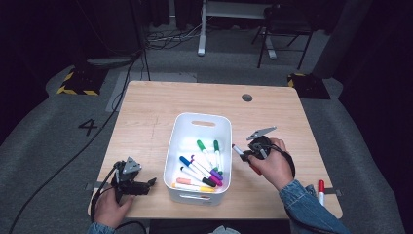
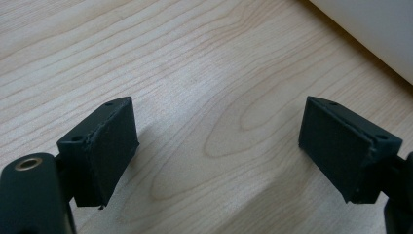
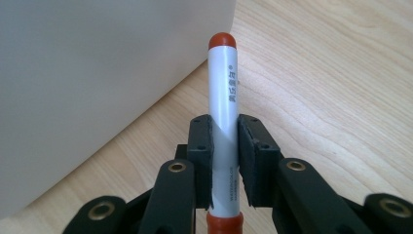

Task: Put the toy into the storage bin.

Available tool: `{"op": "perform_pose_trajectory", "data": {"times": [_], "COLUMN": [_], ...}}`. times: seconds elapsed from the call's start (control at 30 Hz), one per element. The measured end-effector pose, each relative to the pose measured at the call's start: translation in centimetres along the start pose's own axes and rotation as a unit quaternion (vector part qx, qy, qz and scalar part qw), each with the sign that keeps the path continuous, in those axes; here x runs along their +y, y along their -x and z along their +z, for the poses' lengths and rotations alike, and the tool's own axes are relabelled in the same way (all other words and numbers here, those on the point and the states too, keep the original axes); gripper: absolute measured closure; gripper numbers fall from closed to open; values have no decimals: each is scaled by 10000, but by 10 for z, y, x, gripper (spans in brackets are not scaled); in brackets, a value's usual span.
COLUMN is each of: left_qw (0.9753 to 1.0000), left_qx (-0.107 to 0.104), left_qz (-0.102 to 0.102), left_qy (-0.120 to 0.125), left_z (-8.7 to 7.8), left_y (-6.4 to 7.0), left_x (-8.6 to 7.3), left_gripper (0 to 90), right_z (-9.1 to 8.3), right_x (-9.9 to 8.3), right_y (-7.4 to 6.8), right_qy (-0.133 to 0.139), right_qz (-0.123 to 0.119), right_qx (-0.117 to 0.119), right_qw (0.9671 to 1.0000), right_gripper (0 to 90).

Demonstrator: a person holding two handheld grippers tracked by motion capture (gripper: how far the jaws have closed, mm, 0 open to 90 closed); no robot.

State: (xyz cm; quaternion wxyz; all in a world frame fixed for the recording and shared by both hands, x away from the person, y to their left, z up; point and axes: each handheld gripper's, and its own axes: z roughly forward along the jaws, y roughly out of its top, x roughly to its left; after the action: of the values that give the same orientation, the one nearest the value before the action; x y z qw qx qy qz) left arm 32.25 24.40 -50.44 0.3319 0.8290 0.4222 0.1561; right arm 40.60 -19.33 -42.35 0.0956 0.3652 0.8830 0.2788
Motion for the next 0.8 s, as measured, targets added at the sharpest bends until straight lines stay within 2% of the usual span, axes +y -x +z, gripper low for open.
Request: {"op": "perform_pose_trajectory", "data": {"times": [0.13, 0.2, 0.43, 0.63, 0.77, 0.8], "left_qw": [10000, 10000, 10000, 10000, 10000, 10000], "left_qx": [-1, -2, -1, 1, 1, 9], "left_qz": [0, 0, 0, 1, 0, 3], "left_qy": [1, -1, 1, 0, 1, 1], "left_z": [0, 0, 0, 0, 0, 0], "left_y": [0, 0, 0, 0, 0, 0], "left_x": [0, 0, 0, 0, 0, 0], "left_gripper": [144, 144, 144, 144, 144, 144], "right_z": [-11, -22, -48, -65, -73, -74], "right_x": [0, 0, 3, 8, 10, 11], "right_y": [1, 0, -4, -11, -15, -16], "right_qy": [53, 153, 348, 359, 401, 395], "right_qz": [-63, -93, -138, -407, -453, -389], "right_qx": [0, 112, 220, 240, 236, 245], "right_qw": [10000, 9998, 9991, 9982, 9979, 9982], "right_gripper": [770, 770, 770, 770, 770, 770]}}
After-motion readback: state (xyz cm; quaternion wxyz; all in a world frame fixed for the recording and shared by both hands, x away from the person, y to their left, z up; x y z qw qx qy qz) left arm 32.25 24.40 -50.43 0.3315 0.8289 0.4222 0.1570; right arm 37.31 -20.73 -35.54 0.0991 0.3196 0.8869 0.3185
